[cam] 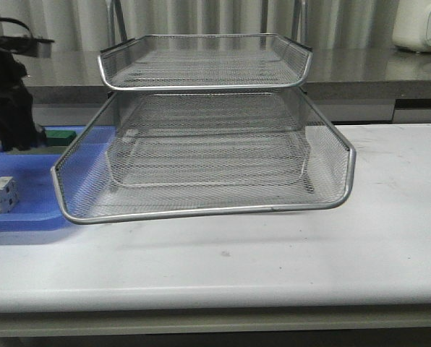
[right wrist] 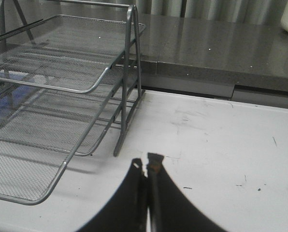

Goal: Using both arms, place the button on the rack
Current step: 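Close the left gripper on the red push button and lift it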

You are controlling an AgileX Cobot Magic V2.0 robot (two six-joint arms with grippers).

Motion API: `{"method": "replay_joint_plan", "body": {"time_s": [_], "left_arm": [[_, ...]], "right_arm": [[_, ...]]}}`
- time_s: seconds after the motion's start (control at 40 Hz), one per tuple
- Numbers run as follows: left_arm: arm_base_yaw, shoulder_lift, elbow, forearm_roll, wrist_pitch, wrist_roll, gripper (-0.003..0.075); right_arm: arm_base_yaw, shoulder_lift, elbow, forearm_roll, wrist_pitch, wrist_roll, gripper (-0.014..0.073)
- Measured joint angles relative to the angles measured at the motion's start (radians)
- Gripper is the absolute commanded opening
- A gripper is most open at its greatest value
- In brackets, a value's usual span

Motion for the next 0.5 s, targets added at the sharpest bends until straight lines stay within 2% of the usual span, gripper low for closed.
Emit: {"method": "replay_joint_plan", "body": {"time_s": [0.23, 0.5], "left_arm": [[0.015, -0.171, 0.016, 0.041, 0.013, -0.101, 0.0179], [0.015, -0.445, 0.203, 0.024, 0.025, -0.143, 0.0179]], "right_arm": [[0.0, 0.0, 0.0, 0.0, 0.0, 0.0, -0.006], [0.0, 0.0, 0.0, 0.002, 0.0, 0.0, -0.006]]}}
